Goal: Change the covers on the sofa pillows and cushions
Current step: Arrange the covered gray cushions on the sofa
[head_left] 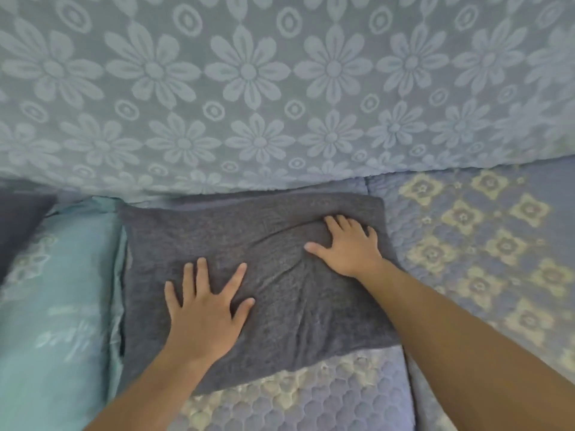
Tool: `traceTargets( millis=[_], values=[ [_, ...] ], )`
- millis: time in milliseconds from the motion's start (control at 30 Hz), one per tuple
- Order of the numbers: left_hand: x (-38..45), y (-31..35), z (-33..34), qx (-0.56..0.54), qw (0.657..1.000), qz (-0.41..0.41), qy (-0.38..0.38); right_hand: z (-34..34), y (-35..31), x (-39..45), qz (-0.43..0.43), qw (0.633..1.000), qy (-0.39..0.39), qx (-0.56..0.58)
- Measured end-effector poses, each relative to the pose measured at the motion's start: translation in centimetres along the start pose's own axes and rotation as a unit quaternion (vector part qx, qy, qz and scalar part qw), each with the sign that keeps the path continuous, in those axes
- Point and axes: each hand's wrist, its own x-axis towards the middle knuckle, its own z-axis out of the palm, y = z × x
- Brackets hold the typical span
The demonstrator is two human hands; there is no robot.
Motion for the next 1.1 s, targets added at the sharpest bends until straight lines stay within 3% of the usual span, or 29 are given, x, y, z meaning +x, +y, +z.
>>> traceTargets(
  millis=[167,300,333,433,533,600,767,900,1000,1100],
  values=[
    [2.1,0.6,-4.1,0.048,0.999,0.018,-0.004,-0.9,1.2,-2.9,0.097,0.991,0.009,0.091],
    [1.5,5.1,-5.1,-0.025,0.968,0.136,0.210,1.6,-0.6,-10.0,-0.003,0.991,0.058,0.119],
    [1.7,6.3,-4.7,-0.035,0.963,0.166,0.209,1.9,-0.8,-11.5,-0.044,0.986,0.070,0.144],
    [2.1,6.8,-1.3,0.046,0.979,0.179,0.082,1.9,1.1,-13.4,-0.083,0.961,0.101,0.245],
    [2.3,4.1,1.6,0.053,0.974,0.185,0.122,-0.4,4.4,-11.6,0.027,0.910,0.244,0.333],
    [2.1,3.7,1.9,0.072,0.975,0.176,0.120,-2.0,5.5,-9.4,0.080,0.892,0.226,0.383],
    [2.6,4.4,1.1,0.044,0.975,0.184,0.118,-1.4,5.1,-7.0,0.031,0.934,0.168,0.314],
    [2.5,3.2,1.6,-0.042,0.953,0.246,0.173,-0.5,5.0,-7.1,0.014,0.964,0.218,0.149],
    [1.9,2.0,1.0,-0.167,0.927,0.281,0.187,-0.3,4.4,-7.3,-0.014,0.951,0.234,0.203],
    [0.8,0.4,0.3,-0.217,0.917,0.307,0.135,0.3,3.9,-8.3,-0.022,0.951,0.184,0.248]
  ],
)
